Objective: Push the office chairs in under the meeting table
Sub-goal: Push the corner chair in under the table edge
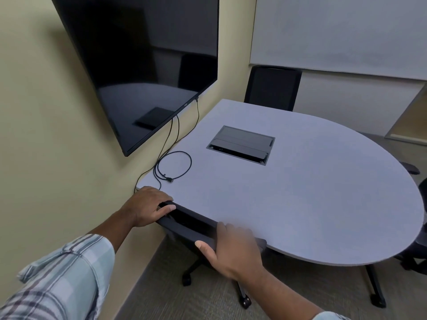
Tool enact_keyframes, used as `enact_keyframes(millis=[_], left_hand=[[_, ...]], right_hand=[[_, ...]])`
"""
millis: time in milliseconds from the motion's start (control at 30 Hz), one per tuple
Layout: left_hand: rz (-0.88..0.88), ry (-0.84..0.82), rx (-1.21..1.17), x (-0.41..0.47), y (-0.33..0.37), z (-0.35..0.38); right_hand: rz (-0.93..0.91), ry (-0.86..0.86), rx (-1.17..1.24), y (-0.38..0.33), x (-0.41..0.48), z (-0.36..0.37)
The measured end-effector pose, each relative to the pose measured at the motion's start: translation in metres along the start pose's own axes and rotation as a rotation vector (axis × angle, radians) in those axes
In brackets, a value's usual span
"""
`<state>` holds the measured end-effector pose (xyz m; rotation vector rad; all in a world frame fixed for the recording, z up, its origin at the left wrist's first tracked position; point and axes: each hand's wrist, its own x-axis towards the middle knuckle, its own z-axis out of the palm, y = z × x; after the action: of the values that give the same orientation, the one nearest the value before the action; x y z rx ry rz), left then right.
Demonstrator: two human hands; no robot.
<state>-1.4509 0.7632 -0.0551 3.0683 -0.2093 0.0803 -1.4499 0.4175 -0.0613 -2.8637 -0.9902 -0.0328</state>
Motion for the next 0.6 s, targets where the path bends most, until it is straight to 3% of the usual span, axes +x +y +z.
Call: enact_keyframes(millis=[367,600], left_hand=[[-0.01,0.036,-0.017,0.01,-0.015,0.005],[-0.08,-0.099,-0.005,0.004,-0.008,0.001]], right_hand=[[-0.003,-0.003,-0.016,-0.002,0.02,0.006],[-0.004,0.005,0.009,-0.003,0.018,0.003]])
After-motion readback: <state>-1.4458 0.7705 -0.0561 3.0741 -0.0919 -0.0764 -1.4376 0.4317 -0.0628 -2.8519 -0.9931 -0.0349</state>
